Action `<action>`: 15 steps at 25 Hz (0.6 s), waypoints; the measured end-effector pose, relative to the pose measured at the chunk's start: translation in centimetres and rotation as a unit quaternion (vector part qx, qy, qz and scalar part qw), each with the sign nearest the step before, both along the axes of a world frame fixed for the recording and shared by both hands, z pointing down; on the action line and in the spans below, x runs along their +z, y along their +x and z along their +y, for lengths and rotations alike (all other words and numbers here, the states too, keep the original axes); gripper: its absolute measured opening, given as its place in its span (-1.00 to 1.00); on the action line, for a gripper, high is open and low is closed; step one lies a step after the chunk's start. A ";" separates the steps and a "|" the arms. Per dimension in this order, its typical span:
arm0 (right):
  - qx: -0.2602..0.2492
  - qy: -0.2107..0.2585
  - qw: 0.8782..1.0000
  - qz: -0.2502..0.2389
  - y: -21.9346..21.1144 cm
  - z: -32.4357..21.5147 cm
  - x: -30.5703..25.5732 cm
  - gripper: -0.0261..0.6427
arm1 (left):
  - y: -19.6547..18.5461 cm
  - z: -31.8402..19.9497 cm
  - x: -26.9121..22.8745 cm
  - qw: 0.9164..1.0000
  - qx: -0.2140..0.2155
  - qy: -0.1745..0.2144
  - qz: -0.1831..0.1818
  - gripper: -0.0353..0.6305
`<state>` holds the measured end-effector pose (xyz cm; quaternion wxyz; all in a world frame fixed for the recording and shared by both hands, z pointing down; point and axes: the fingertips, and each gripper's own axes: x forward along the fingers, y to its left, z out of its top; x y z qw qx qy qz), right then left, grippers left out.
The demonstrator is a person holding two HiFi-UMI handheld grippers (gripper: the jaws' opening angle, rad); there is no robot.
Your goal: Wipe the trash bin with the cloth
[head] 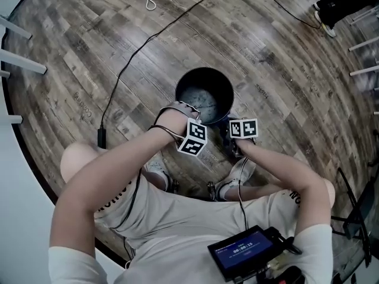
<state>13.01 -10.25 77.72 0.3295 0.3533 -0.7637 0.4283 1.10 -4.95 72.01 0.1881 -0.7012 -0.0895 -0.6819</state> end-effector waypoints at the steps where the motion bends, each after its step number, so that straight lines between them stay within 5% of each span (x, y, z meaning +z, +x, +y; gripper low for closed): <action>1: 0.003 -0.004 1.000 0.004 0.0 0.0 1.2 -0.73 | 0.0 0.0 0.0 1.000 0.001 -0.001 0.000 -0.71; 10: 0.087 -0.058 0.994 0.016 0.9 -0.6 11.3 -0.73 | 0.4 -0.2 0.3 1.000 0.001 -0.009 0.001 -0.71; 15: 0.084 -0.088 0.992 0.018 1.1 -0.9 10.1 -0.73 | 0.5 -0.4 0.2 1.000 -0.015 -0.009 0.004 -0.71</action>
